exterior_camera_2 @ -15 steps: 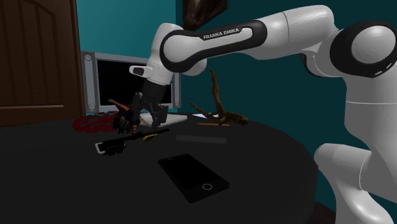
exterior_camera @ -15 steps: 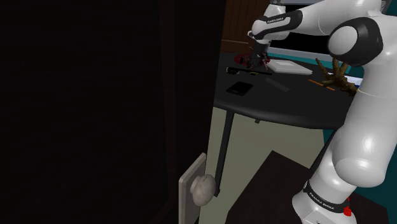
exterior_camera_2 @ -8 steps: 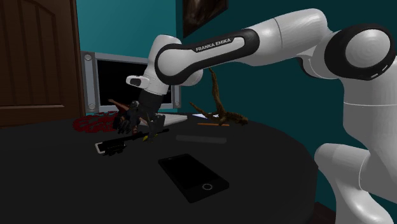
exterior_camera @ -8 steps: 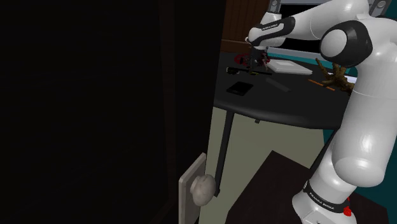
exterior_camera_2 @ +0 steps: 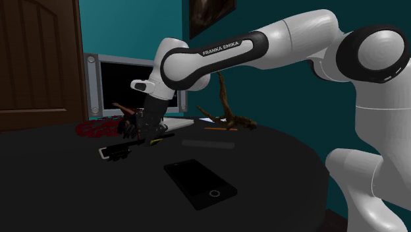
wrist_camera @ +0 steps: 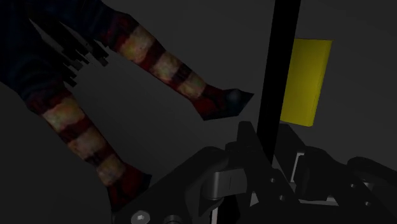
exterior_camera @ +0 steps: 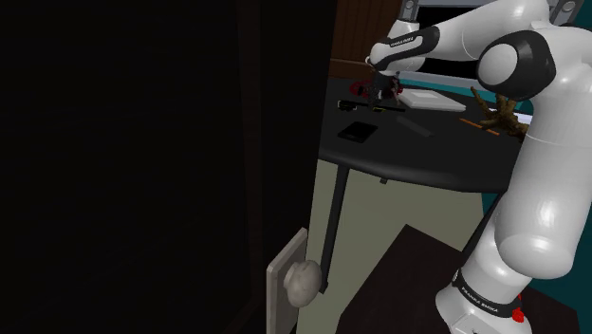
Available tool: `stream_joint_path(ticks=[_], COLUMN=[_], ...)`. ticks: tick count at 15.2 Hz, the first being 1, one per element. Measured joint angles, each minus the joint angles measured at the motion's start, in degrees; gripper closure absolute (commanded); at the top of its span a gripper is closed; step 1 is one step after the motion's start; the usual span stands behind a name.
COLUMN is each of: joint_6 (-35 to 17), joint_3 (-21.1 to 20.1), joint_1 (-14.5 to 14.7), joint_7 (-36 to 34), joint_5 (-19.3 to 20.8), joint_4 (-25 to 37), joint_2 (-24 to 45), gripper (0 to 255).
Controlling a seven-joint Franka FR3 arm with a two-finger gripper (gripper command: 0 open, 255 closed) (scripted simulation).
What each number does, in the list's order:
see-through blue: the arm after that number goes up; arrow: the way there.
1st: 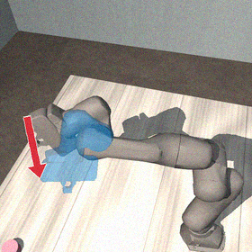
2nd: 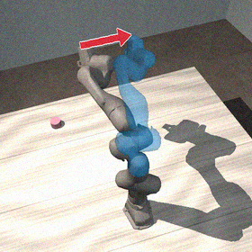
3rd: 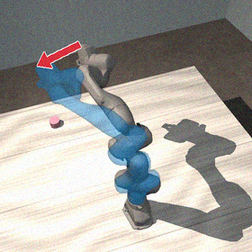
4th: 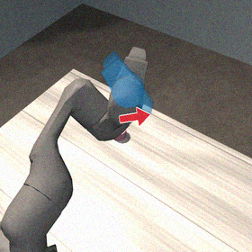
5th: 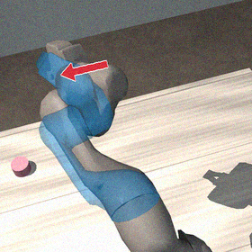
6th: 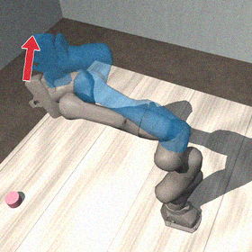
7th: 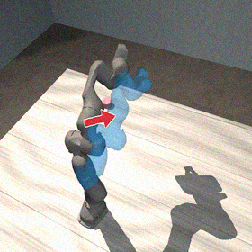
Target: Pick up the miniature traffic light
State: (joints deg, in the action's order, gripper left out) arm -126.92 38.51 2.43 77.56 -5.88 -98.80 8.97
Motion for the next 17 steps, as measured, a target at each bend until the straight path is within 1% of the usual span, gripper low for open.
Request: stream_joint_path(ticks=[6,17], joint_6=[0.36,8.55], joint_3=[0.02,0.30], joint_1=[-0.04,-0.58], joint_7=[0.04,0.01], joint_5=[-0.01,-0.03], joint_4=[0.24,8.56], joint_2=[0.02,0.35], gripper=[255,255])
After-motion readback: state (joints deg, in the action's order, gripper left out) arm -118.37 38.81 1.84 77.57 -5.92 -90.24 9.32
